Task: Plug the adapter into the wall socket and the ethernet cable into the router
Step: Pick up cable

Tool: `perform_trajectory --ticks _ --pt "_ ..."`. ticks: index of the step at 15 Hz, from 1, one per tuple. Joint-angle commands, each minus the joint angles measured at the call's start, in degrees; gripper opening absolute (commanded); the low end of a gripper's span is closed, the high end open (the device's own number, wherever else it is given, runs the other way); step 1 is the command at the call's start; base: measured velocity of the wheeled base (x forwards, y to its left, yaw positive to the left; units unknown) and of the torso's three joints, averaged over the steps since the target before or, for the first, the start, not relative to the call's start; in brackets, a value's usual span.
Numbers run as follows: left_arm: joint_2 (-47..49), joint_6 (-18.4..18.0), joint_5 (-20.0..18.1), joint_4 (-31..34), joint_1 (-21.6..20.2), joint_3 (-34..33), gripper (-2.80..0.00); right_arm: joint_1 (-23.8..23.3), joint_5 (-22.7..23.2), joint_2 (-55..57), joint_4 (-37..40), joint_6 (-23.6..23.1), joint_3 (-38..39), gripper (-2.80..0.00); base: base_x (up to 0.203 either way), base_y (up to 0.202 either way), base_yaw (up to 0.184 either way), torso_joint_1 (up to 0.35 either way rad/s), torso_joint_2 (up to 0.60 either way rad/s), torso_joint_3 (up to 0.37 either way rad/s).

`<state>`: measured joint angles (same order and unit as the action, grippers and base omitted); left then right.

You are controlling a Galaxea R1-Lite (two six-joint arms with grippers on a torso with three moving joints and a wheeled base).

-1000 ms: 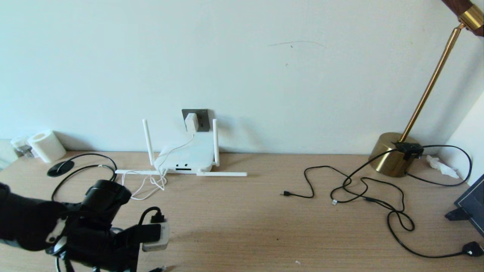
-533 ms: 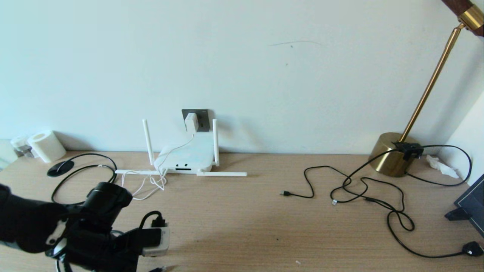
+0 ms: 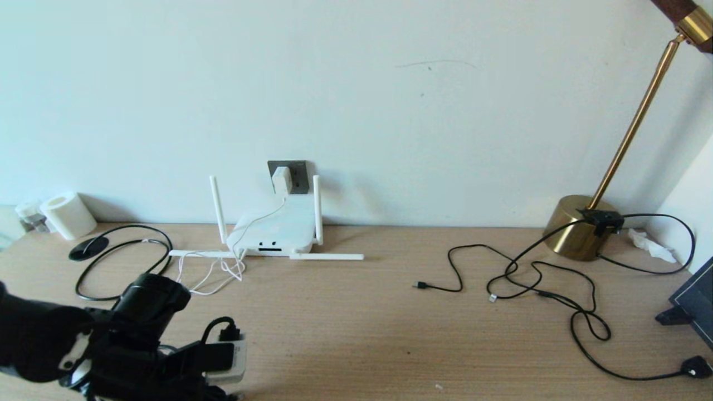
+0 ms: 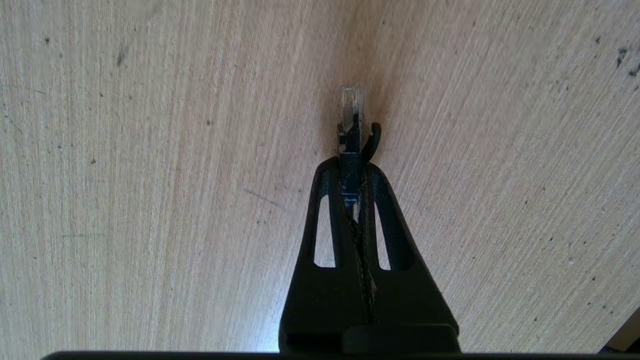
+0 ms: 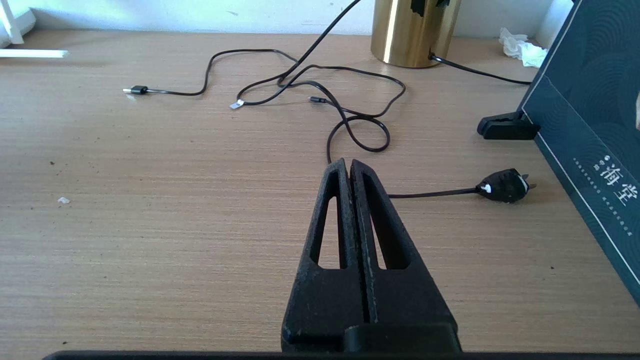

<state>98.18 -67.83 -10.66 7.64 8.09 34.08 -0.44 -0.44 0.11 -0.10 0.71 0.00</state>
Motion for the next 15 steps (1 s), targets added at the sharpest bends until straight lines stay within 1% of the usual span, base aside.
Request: perform_trajectory --ticks 1,3,4,5,6,7,8,9,10,11,12,13,14,15 --pt "-2.3 -0.52 -0.19 0.11 0.09 0.3 -2.8 0.0 0.0 -0.02 -0.08 0.0 0.0 -2.8 0.0 0.0 0.0 0.0 0.0 0.0" --pt "-8.3 -1.39 -0.53 1.18 0.36 2.66 -2.8 0.0 0.0 -0.02 0.01 0.0 0.0 -2.8 0.0 0.0 0.0 0.0 0.0 0.0" --pt "-10.58 -1.75 -0.98 3.29 1.12 6.42 -2.8 0.0 0.0 -0.02 -0.08 0.0 0.0 -2.8 0.0 0.0 0.0 0.0 0.0 0.0" --pt "-12.85 -1.88 -1.33 6.53 3.14 11.89 -2.8 0.0 0.0 -0.02 -0.08 0.0 0.0 -2.8 0.0 0.0 0.0 0.0 0.0 0.0" --pt "-14.77 -1.7 -1.55 9.39 6.63 16.95 -2.8 0.0 0.0 -0.02 -0.08 0.0 0.0 -2.8 0.0 0.0 0.0 0.0 0.0 0.0" --pt "-16.01 -1.23 -1.43 10.86 11.41 20.03 -2.8 0.0 0.0 -0.02 -0.08 0.0 0.0 -2.8 0.0 0.0 0.0 0.0 0.0 0.0" --pt "-16.76 -0.75 -0.4 10.96 16.61 22.37 -2.8 0.0 0.0 -0.02 -0.02 0.0 0.0 -2.8 0.0 0.0 0.0 0.0 0.0 0.0" --pt "-17.22 -0.37 1.99 9.68 21.62 23.9 -2.8 0.0 0.09 -0.02 -0.08 -0.62 0.0 -2.8 0.0 0.0 0.0 0.0 0.0 0.0" --pt "-17.72 0.13 5.9 7.14 26.24 24.82 -2.8 0.0 0.09 -0.02 0.0 -0.71 0.0 -2.8 0.0 0.0 0.0 0.0 0.0 0.0" --pt "-18.36 0.72 10.72 4.21 29.65 24.93 -2.8 0.0 0.09 -0.02 0.0 -0.72 0.0 -2.8 0.0 0.0 0.0 0.0 0.0 0.0" --pt "-19.06 1.31 14.51 1.05 31.53 23.67 -2.8 0.0 0.19 -0.02 -0.06 -1.2 0.0 -2.8 0.0 0.0 0.0 0.0 0.0 0.0" --pt "-19.49 1.65 16.17 -3.43 31.81 21.83 -2.8 0.0 0.26 -0.02 0.01 -2.2 0.0 -2.8 0.0 0.0 0.0 0.0 0.0 0.0" --pt "-19.19 2.03 17.08 -8.79 31.85 20.58 -2.8 0.0 0.27 -0.02 -0.08 -2.95 -0.07 -2.8 0.0 0.0 0.0 0.0 0.0 0.0" --pt "-18.04 2.49 17.72 -14.64 31.92 19.75 -2.8 0.0 0.34 -0.01 -0.22 -2.93 -1.8 -2.8 0.0 0.0 0.0 0.0 0.0 0.0"
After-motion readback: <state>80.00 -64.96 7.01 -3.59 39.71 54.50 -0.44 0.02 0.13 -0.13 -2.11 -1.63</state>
